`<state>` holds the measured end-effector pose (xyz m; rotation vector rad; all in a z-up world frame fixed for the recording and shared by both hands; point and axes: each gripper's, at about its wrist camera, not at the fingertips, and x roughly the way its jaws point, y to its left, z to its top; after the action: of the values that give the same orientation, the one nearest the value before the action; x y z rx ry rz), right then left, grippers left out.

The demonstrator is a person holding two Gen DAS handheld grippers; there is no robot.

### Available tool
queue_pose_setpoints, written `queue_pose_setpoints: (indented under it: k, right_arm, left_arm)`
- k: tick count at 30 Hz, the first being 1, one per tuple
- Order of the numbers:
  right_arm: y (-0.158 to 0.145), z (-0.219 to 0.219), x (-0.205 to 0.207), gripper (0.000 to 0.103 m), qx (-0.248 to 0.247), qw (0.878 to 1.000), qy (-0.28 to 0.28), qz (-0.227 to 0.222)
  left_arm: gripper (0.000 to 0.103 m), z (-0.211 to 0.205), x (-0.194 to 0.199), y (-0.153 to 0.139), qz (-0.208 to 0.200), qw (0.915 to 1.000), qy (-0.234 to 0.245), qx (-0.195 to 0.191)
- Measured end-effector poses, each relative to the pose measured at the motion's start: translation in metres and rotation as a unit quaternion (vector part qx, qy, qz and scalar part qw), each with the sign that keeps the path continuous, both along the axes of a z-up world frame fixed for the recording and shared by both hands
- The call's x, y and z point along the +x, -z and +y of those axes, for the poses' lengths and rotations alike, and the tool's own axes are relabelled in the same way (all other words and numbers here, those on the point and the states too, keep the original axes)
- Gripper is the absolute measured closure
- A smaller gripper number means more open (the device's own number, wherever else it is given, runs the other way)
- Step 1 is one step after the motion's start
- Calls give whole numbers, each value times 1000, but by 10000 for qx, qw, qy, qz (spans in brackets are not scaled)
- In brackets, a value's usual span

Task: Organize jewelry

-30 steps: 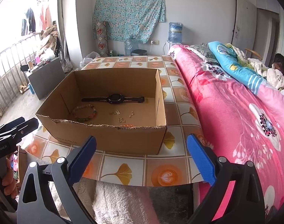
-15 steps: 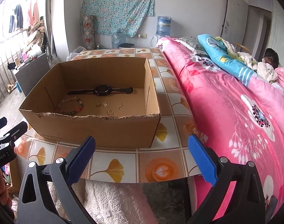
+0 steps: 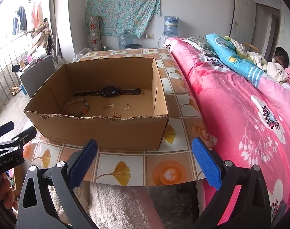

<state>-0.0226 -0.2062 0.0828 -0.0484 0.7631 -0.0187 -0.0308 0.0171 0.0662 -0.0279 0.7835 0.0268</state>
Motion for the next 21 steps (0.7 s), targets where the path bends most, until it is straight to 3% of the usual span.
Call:
queue_pose_setpoints:
  k: [8,21]
  right_arm:
    - [4,-6,4,6,434,9989,-126,142]
    - [15,2,18,6,534,9964,-302,592]
  left_arm:
    - [10,1,2,6,127,9998,-58,-108]
    - [10,-3,8,12,370,9992,-149,-22]
